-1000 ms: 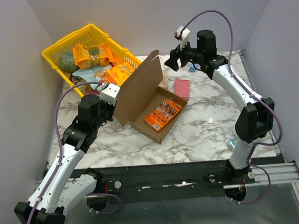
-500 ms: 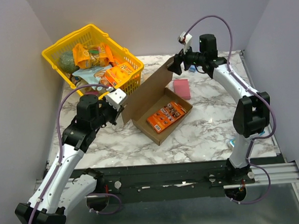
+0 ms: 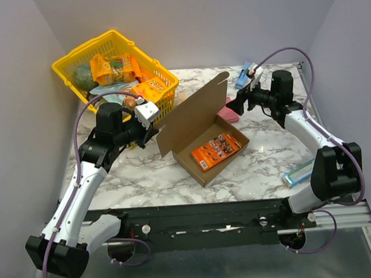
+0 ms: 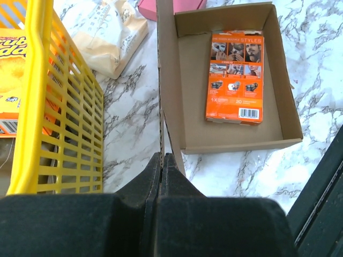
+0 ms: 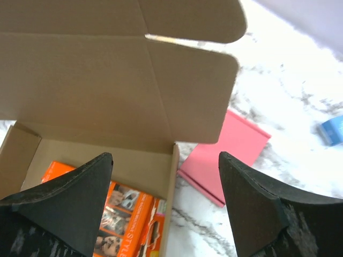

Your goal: Fold the paper box

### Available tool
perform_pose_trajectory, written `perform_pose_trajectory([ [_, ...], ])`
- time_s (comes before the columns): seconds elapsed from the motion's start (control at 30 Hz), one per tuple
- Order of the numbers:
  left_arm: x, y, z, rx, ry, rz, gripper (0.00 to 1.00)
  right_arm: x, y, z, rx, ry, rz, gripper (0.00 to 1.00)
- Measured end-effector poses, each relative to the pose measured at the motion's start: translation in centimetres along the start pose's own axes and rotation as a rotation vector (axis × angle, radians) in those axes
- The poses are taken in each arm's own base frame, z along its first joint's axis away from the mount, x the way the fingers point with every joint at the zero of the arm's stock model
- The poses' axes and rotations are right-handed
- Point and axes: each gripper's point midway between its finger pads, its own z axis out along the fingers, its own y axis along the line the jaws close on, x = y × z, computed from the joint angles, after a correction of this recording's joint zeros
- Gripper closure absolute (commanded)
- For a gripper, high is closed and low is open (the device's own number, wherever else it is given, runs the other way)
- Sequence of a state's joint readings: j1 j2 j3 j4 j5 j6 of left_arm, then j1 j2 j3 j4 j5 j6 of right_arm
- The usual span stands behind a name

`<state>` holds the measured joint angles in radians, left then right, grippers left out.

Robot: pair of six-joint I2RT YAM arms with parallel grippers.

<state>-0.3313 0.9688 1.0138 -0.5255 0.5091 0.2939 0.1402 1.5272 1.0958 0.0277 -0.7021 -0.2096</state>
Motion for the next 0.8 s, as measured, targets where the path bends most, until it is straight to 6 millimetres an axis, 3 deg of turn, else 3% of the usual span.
perform_pose_trajectory([
  [0.27,-0.5,1.5,0.7,0.048,0.012,-0.035,1.00,-0.4,-2.0,-0.9,-0.010,-0.066,-0.023,0.12],
  [0.53,-0.7,1.2,1.2,0.100,0.013,-0.045,1.00,-1.6,-4.8,0.8,-0.087,-0.095,-0.020,0.14],
  [0.8,-0.9,1.0,1.1,0.116,0.014,-0.047,1.00,-3.2,-5.8,2.8,-0.177,-0.128,-0.031,0.13],
])
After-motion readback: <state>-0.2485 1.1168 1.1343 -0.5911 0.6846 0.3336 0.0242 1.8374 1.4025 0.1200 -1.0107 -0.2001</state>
